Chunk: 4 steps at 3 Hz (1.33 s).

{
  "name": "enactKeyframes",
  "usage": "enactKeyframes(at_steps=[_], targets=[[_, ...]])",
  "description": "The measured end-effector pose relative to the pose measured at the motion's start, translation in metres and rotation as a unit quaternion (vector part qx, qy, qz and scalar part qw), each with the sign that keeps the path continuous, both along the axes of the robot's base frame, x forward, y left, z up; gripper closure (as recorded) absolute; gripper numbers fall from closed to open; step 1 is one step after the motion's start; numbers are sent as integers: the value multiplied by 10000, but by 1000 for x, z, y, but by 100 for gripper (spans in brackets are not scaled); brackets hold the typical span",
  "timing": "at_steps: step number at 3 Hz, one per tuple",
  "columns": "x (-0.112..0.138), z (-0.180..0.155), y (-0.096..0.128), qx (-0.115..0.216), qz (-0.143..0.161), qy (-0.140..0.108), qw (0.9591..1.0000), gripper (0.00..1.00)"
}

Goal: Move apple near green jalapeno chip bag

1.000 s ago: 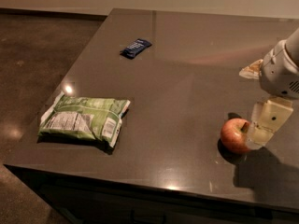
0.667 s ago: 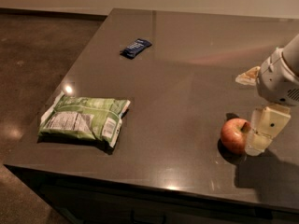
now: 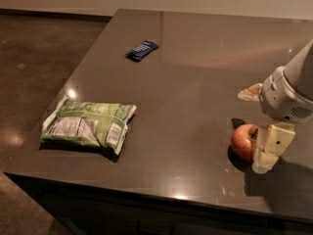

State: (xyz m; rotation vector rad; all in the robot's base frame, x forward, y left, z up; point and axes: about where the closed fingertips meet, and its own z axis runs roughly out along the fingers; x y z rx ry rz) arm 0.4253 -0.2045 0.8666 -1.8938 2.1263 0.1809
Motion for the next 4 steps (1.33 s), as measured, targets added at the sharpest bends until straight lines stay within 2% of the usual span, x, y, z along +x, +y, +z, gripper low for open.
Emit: enactKeyframes(at_steps=[1, 3, 4], targets=[[-2, -6, 2, -24, 103, 43, 9999, 16], [-6, -6, 2, -75, 175, 54, 9998, 62], [-5, 3, 15, -110, 169, 3, 9998, 86]])
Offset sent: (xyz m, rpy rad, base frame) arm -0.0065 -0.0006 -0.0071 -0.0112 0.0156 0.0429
